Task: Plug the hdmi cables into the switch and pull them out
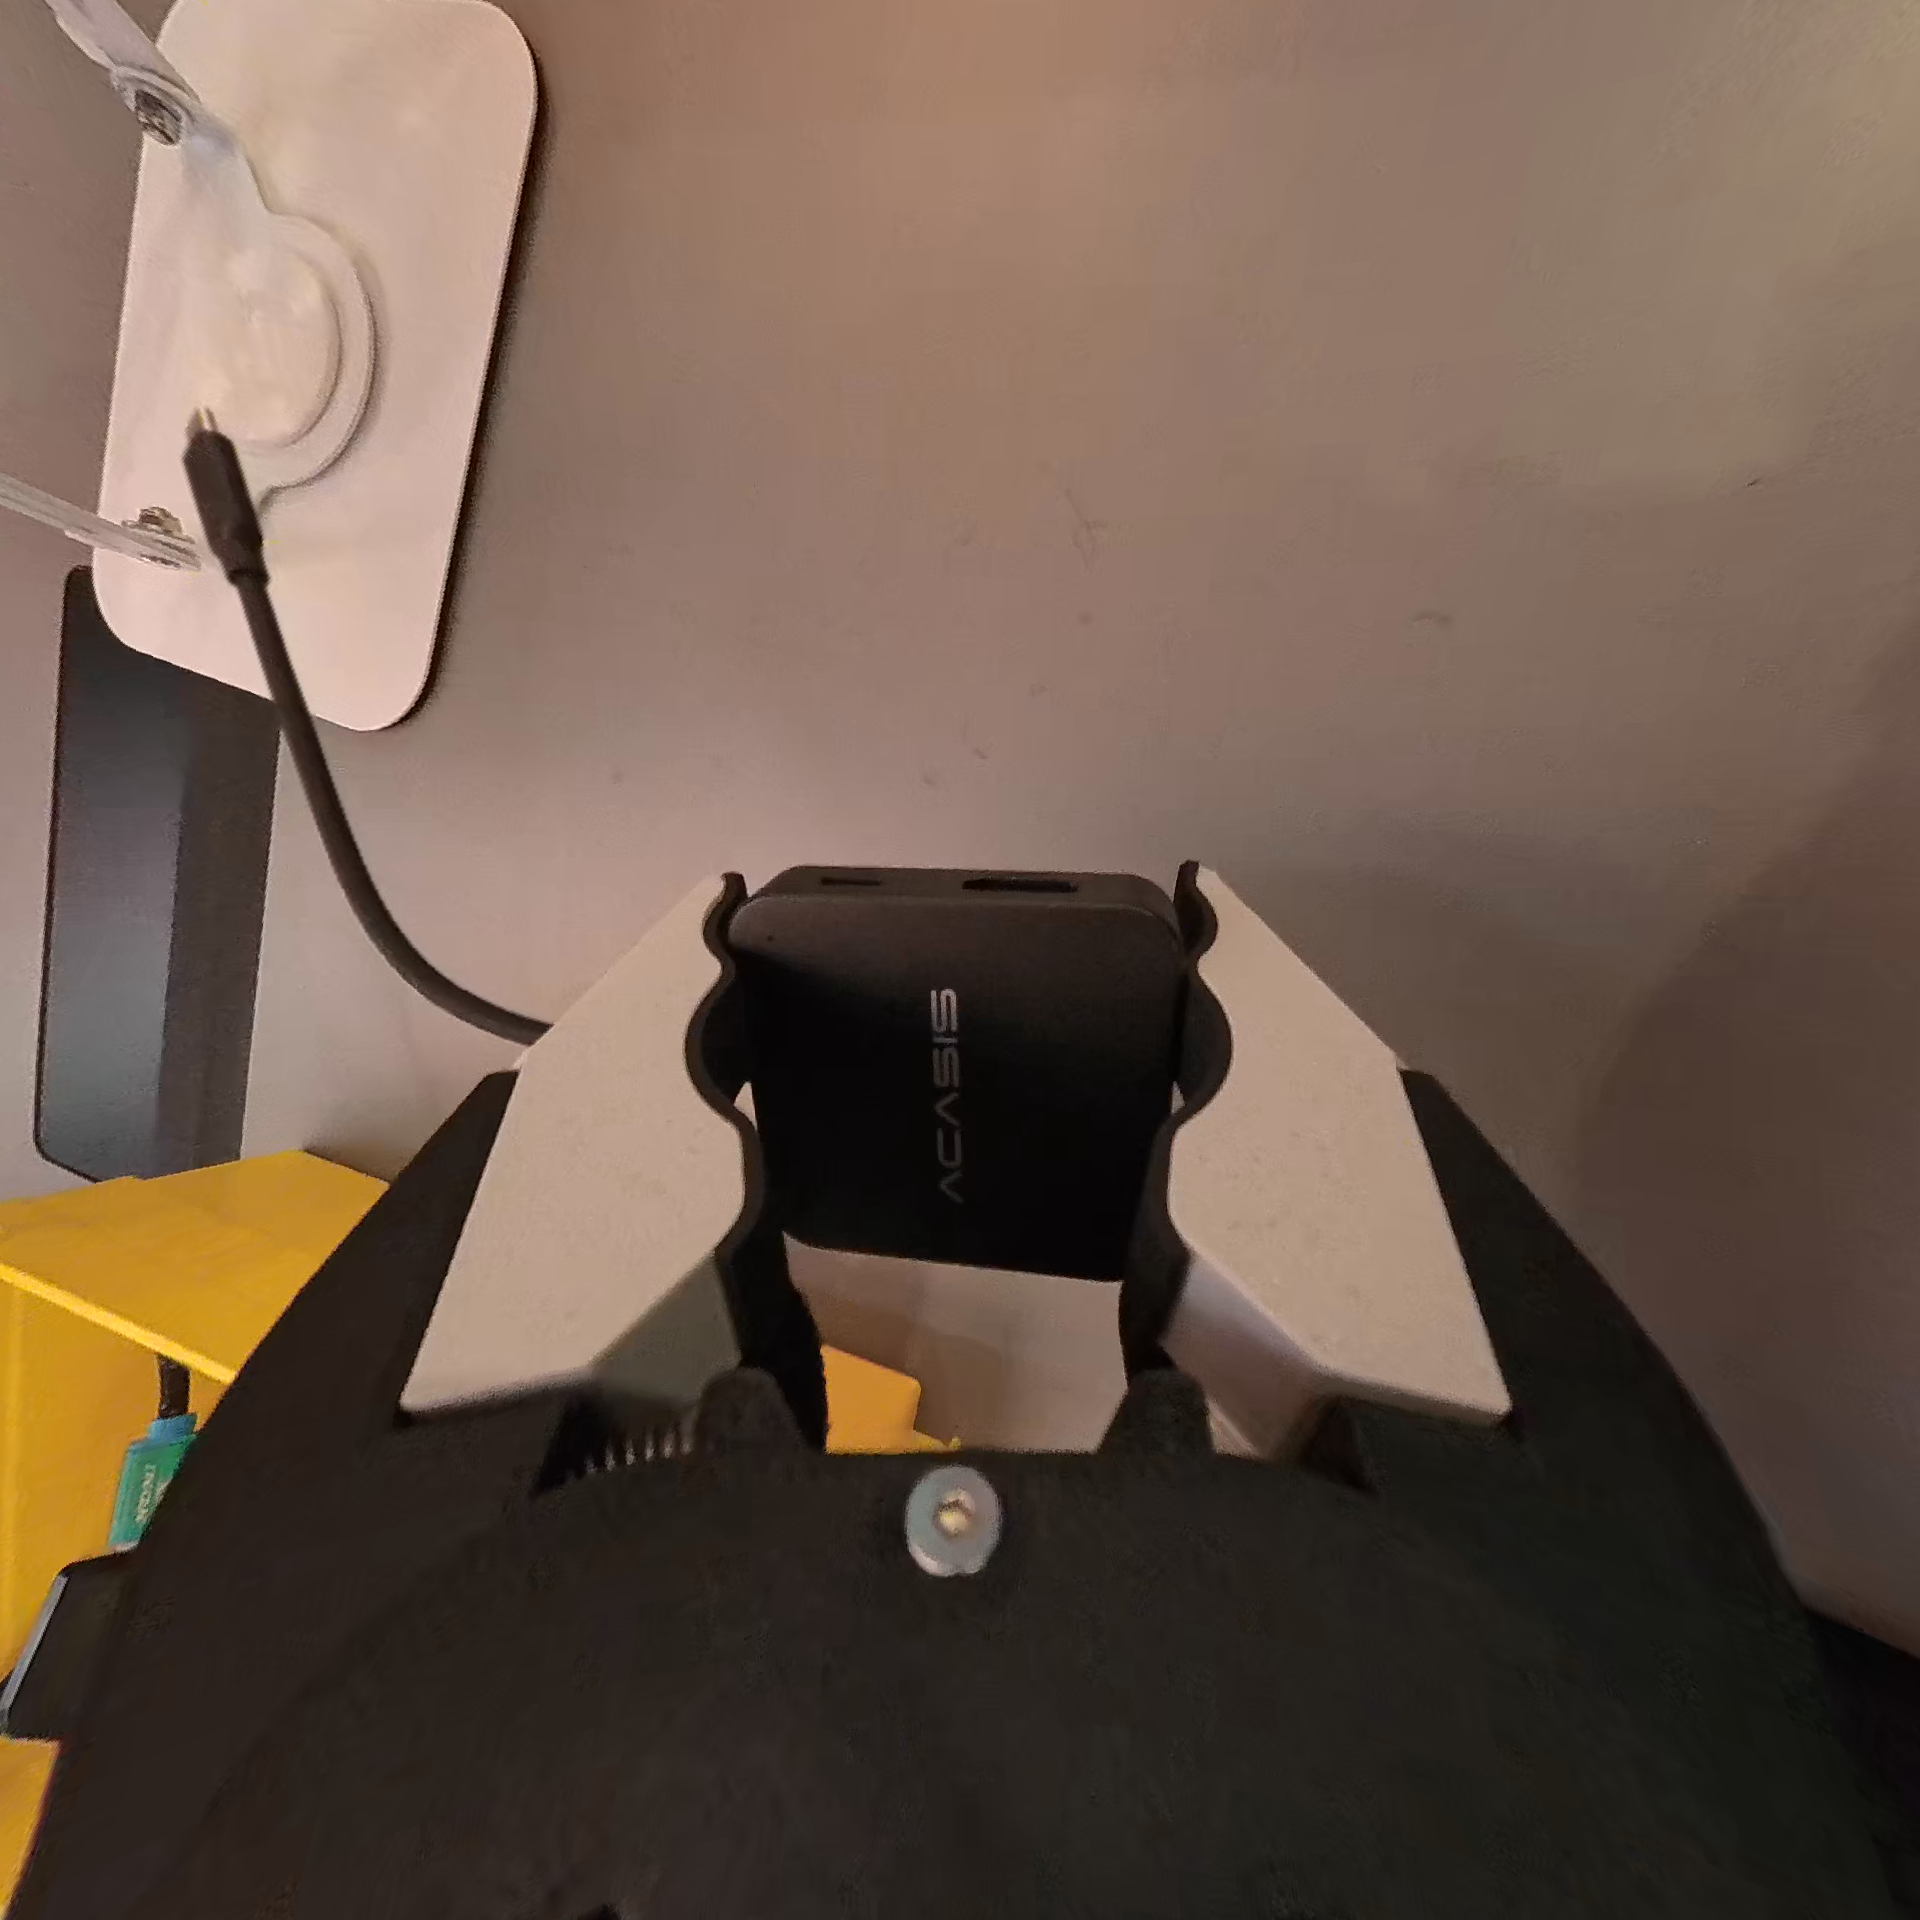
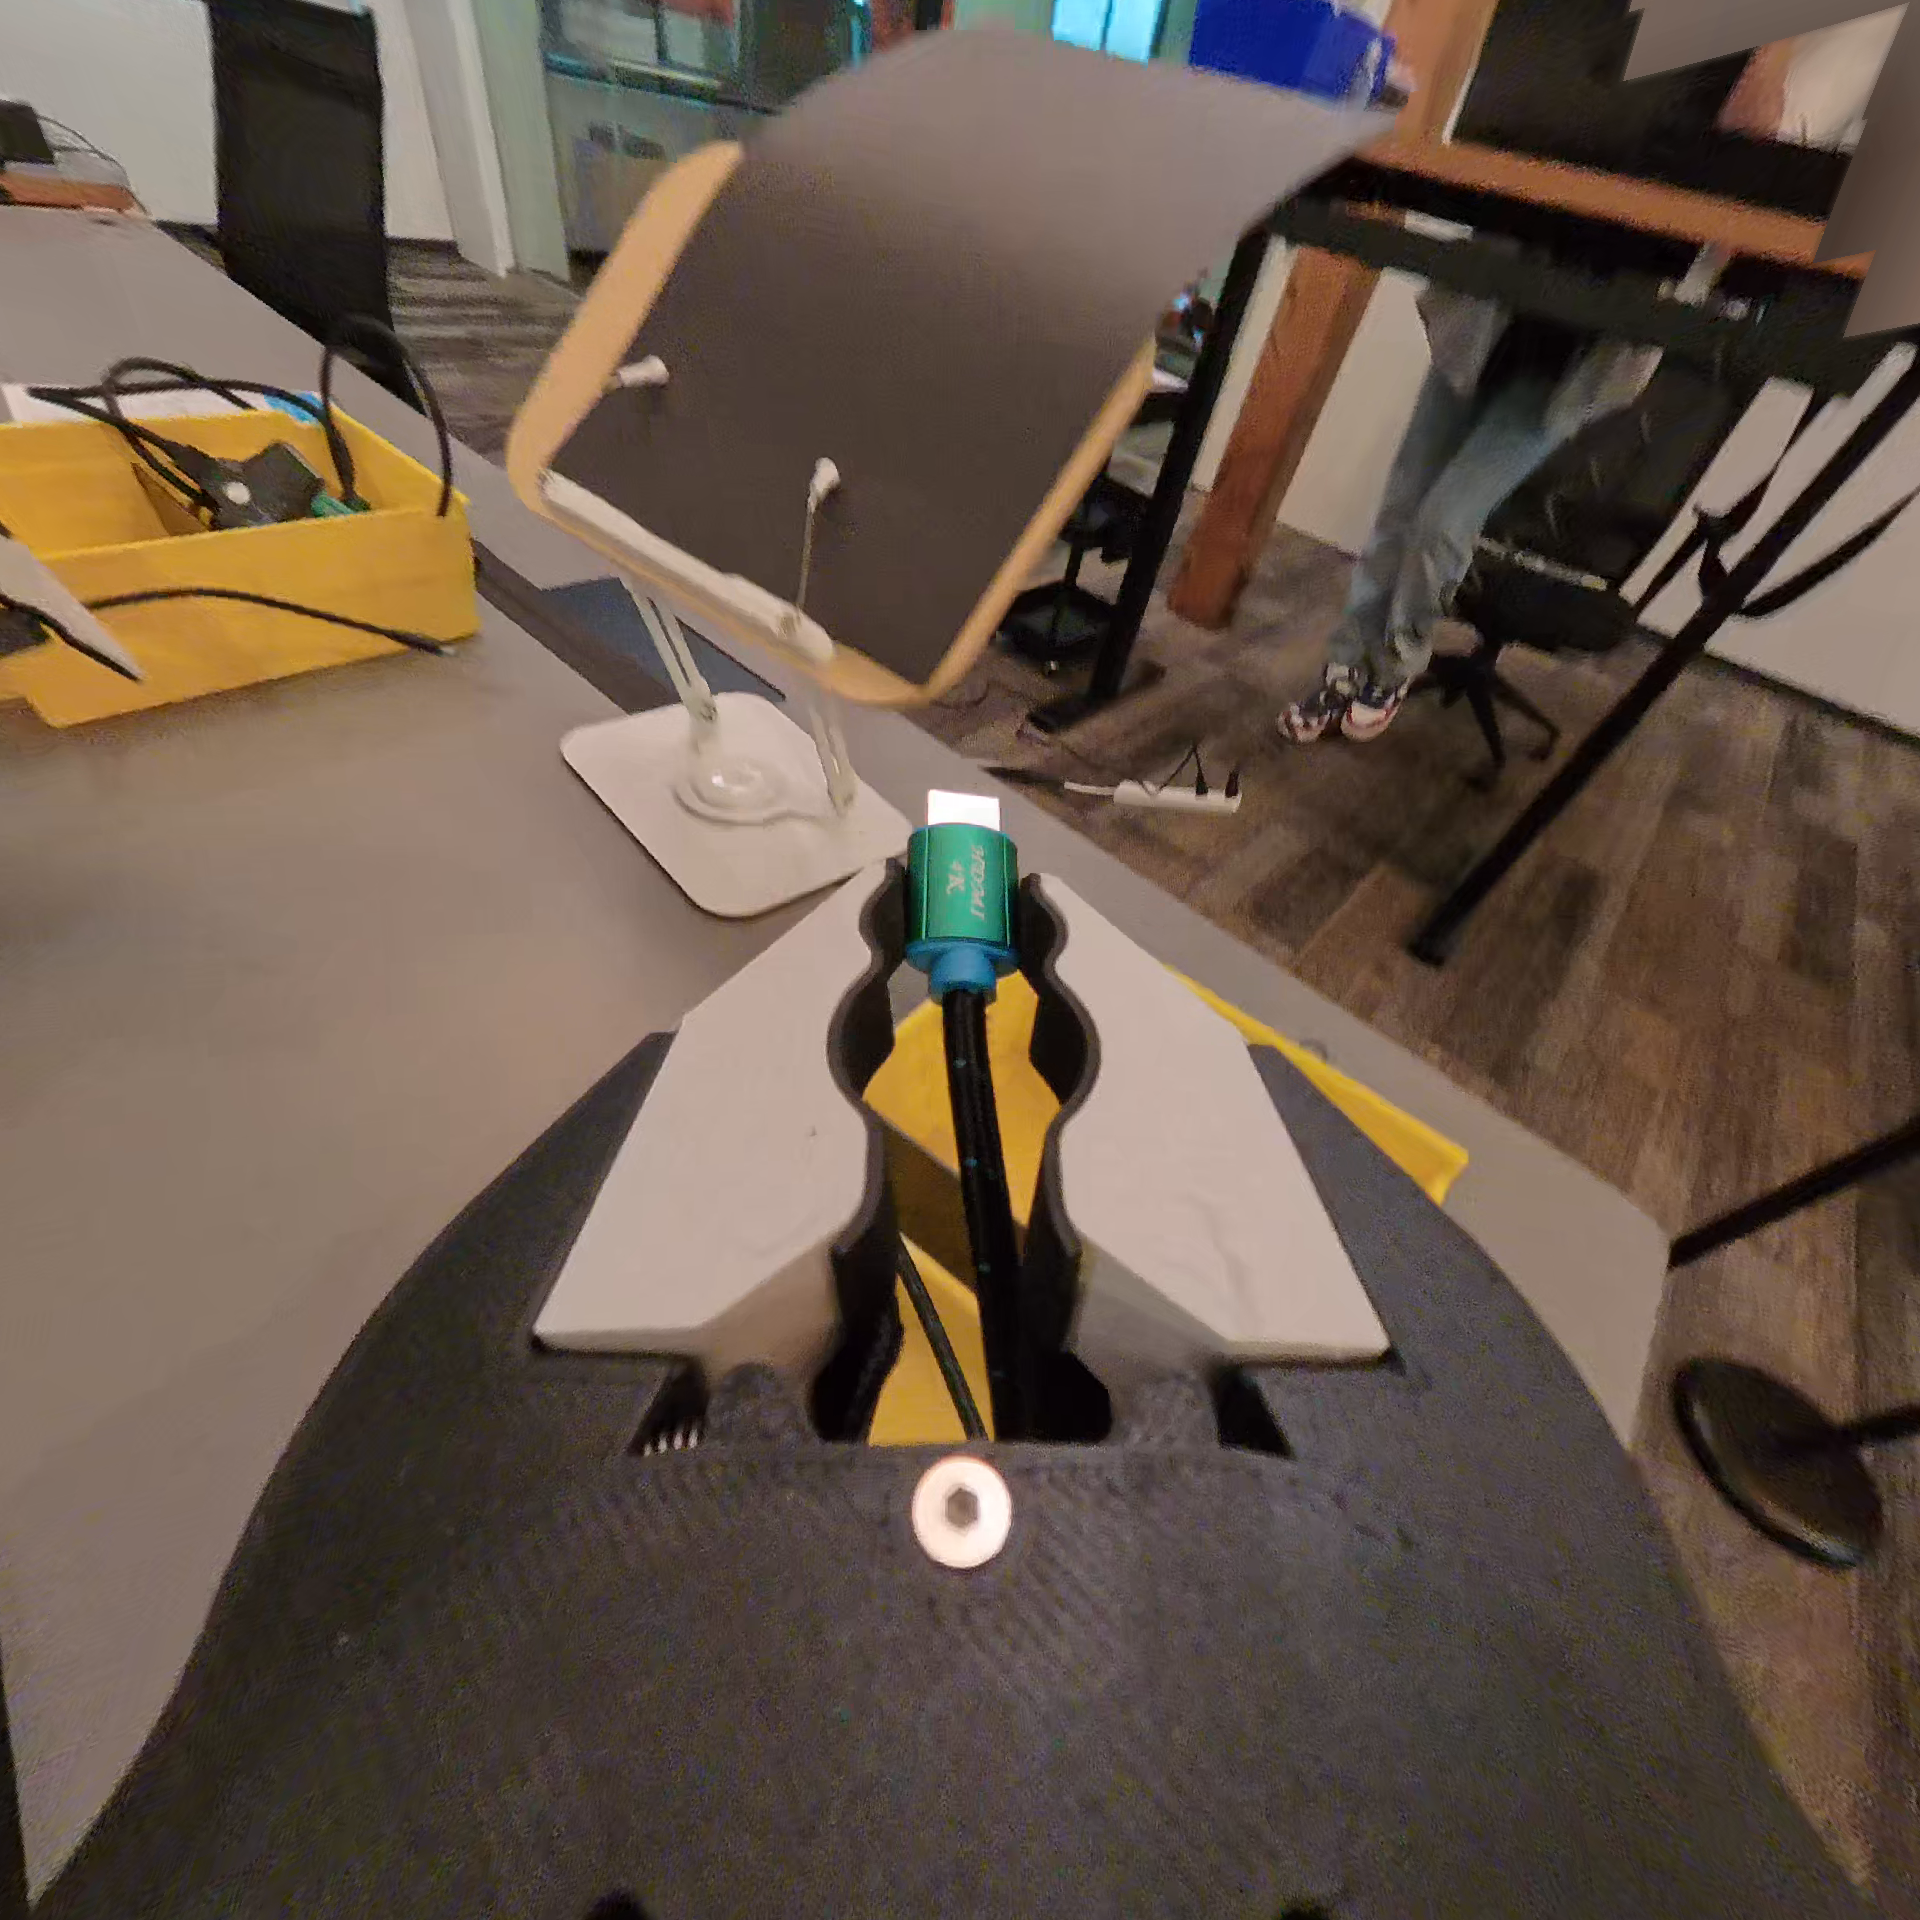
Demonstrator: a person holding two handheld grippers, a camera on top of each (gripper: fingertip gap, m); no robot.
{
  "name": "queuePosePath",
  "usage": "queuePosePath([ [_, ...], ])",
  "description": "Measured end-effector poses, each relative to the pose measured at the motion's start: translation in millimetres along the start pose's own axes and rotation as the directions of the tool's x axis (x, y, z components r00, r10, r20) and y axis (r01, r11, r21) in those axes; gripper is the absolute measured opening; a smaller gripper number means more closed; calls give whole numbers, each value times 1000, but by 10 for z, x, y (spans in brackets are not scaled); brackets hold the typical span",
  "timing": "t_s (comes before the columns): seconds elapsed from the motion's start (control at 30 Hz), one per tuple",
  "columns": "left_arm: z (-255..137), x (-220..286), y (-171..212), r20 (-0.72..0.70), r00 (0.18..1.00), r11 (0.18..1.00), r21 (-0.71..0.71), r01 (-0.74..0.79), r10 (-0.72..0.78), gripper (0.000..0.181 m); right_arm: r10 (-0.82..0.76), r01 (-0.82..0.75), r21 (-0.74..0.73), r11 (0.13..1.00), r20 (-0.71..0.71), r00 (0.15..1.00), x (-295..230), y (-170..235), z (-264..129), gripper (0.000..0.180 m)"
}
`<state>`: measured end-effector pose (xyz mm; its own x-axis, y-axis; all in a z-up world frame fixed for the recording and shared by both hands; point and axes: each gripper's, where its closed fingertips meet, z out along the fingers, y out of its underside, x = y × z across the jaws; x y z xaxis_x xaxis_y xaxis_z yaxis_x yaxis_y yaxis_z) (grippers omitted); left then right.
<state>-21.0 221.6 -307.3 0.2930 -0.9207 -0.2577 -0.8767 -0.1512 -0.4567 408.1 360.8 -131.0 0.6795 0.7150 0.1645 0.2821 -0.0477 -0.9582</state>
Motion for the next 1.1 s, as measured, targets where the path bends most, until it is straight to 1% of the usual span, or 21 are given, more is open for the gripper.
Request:
queuePosePath([
  [0.1, 0, 12, 12, -2, 1000, 1000, -3, 1, -1, 80, 115, -115, -30, 993, 9, 993, 94, 336, 61, 19],
  [0.2, 15, 22, 25, -4, 1000, 1000, -11, -2, 2, 80, 207, -205, -135, 969, 0, 978, 163, 759, 162, 19],
  [0.3, 32, 31, 28, -10, 1000, 1000, -15, -4, 4, 80, 262, -259, -206, 944, -14, 965, 209, 1080, 270, 19],
  [0.4, 46, 40, 41, -13, 1000, 1000, -23, -6, 6, 79, 309, -313, -279, 908, -58, 949, 266, 1282, 310, 20],
  [0.47, 53, 39, 55, -12, 1000, 1000, -28, -6, 6, 80, 341, -349, -295, 890, -79, 937, 325, 1333, 314, 19],
  [0.5, 58, 41, 61, -15, 1000, 1000, -29, -6, 5, 80, 347, -353, -329, 876, -80, 935, 341, 1393, 316, 19],
  [0.6, 70, 45, 72, -20, 1000, 999, -32, -7, 6, 80, 332, -294, -459, 838, 1, 943, 238, 1582, 360, 20],
  [0.7, 77, 53, 84, -23, 1000, 999, -36, -8, 8, 79, 354, -225, -584, 780, 115, 928, 36, 1709, 384, 19],
  [0.8, 84, 56, 93, -27, 1000, 999, -39, -7, 5, 79, 406, -160, -660, 734, 238, 882, -193, 1711, 400, 20],
  [0.93, 97, 65, 98, -32, 999, 999, -42, -7, 5, 79, 443, -100, -733, 673, 291, 848, -316, 1746, 427, 20],
  [1.0, 105, 70, 100, -36, 999, 999, -43, -8, 6, 79, 456, -84, -766, 638, 288, 842, -326, 1823, 459, 20],
  [1.03, 109, 72, 100, -37, 999, 999, -42, -9, 8, 79, 442, -69, -782, 619, 275, 854, -299, 1886, 481, 20],
  [1.07, 114, 74, 99, -39, 999, 999, -41, -10, 8, 79, 404, -44, -802, 595, 252, 879, -243, 1965, 495, 26],
  [1.1, 115, 73, 100, -37, 999, 999, -41, -11, 9, 79, 323, -10, -823, 568, 212, 922, -129, 2046, 492, 34],
])
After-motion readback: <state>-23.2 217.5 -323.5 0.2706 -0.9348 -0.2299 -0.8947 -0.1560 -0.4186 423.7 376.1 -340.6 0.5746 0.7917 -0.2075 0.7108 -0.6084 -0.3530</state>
